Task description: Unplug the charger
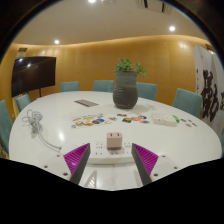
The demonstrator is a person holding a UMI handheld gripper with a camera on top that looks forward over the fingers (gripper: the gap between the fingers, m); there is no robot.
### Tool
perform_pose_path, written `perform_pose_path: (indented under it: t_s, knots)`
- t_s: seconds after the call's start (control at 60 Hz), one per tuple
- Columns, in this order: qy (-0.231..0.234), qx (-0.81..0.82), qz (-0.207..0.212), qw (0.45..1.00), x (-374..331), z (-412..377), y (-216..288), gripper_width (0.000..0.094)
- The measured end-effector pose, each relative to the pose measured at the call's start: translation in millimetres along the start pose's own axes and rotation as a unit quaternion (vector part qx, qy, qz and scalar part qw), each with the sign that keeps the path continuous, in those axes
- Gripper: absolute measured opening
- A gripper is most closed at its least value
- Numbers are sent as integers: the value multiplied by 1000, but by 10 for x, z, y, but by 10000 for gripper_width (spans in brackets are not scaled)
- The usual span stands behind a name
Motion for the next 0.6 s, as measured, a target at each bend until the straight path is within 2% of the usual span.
perform_pose_path:
  t_s: [0.15,0.2,0.267,0.35,0.6]
  knots:
    - [-14,28,-18,999,532,82,38,815]
    - [-12,42,-17,999,638,106,84,722]
    - [-9,54,-33,998,741,102,56,529]
    - [-4,45,-41,998,772,80,47,359]
    - [-3,16,-41,999,775,72,52,165]
Point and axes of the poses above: the point between the fingertips, and its own axes, seen from behind it with the camera up: z to the right, y up, x forward, the way the camera looks, the point moved 5 cm from there along -x, backward, against the way the camera looks, and after that the axes turned 10 degrees about -x, right-handed, at the moved point
